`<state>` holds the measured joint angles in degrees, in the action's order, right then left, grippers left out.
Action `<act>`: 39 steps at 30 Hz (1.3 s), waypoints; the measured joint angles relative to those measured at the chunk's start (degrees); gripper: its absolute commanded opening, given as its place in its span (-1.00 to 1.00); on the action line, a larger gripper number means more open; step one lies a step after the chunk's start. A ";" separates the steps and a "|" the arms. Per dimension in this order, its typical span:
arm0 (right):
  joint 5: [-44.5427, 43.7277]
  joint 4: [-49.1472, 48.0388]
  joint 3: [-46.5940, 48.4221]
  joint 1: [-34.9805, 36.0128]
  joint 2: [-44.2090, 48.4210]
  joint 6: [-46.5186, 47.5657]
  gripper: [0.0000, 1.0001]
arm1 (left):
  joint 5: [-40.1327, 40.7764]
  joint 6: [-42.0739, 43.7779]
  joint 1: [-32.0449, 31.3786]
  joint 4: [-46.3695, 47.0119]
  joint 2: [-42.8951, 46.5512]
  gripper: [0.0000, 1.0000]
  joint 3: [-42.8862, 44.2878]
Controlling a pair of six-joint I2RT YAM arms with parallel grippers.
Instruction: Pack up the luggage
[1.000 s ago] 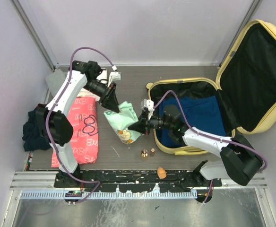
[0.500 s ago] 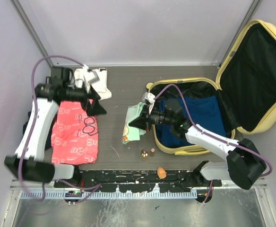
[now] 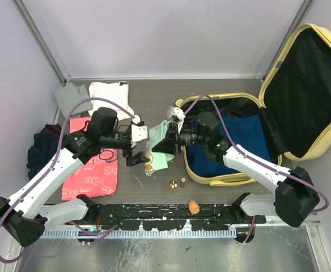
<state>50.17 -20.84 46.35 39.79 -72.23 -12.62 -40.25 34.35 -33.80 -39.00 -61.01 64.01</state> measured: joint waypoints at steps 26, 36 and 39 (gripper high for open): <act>0.26 20.04 10.58 -1.29 9.81 5.01 0.86 | 10.29 -4.79 -8.04 4.37 4.55 -1.00 -3.98; -5.35 31.89 13.57 -6.38 14.40 18.05 1.00 | 6.73 -14.36 -5.20 1.36 1.55 -1.00 -0.04; -4.72 34.21 17.09 -6.29 13.07 21.44 1.00 | 5.01 -14.05 -5.18 0.96 0.66 -1.00 0.92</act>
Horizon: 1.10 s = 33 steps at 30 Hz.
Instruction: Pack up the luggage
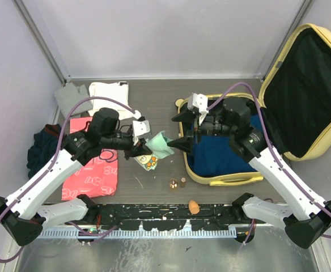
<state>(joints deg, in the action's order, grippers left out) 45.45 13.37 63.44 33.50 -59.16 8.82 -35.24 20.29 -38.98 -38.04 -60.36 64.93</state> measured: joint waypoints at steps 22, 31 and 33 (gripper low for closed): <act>-8.33 3.72 0.72 7.32 -3.87 -0.85 0.37 | -8.41 2.10 -1.25 -0.44 -4.13 -1.00 5.16; -7.98 4.83 0.63 6.75 -3.34 -4.92 -0.99 | -6.19 1.36 -1.36 0.50 -4.44 0.22 5.29; -7.80 5.16 0.63 4.59 -3.15 -7.23 -0.99 | -5.29 -0.68 -0.59 1.70 -4.85 0.48 5.38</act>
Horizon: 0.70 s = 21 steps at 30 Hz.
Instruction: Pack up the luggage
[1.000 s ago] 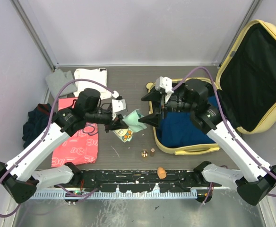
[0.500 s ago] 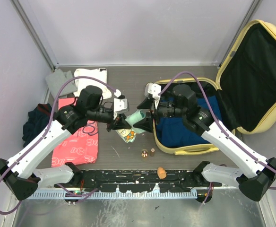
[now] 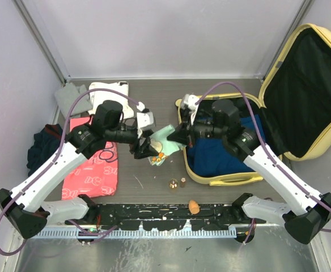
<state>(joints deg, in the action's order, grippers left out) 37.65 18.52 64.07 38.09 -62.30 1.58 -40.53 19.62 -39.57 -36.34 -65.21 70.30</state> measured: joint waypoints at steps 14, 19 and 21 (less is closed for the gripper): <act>6.36 0.42 0.13 -30.97 -9.11 -12.48 -0.99 | 6.29 -9.27 8.11 3.61 -6.03 0.73 1.70; 8.63 -1.05 1.25 -35.95 -17.75 -13.20 -0.99 | 7.41 -9.27 8.11 4.02 -6.32 0.73 1.70; 9.29 -2.49 2.75 -37.27 -22.14 -13.18 -0.99 | 7.76 -9.16 8.17 4.26 -6.73 0.73 1.70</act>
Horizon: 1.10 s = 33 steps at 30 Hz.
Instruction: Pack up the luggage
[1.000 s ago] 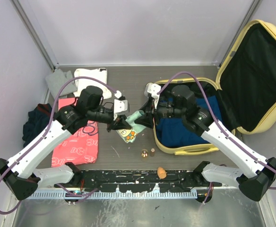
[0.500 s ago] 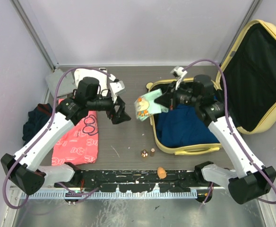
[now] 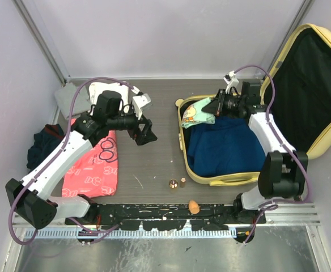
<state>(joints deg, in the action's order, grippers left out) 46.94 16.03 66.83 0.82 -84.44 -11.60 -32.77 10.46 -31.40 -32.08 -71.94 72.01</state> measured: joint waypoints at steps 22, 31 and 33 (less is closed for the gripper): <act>-12.31 10.05 20.44 -12.85 -28.70 27.28 -0.99 | 0.50 3.74 1.97 0.57 -3.50 0.73 0.00; -21.51 11.15 20.31 -12.94 -28.65 41.13 -0.72 | 0.66 3.96 3.02 0.57 -3.82 0.73 0.00; -23.65 10.73 19.89 -13.05 -28.65 42.62 -0.56 | 0.87 3.96 3.13 0.59 -4.02 0.73 -0.02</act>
<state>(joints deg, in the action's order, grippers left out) 23.29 26.76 86.72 -12.23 -113.10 31.03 -31.90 14.41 -28.27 -31.48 -75.96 71.99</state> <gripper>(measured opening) 0.143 0.865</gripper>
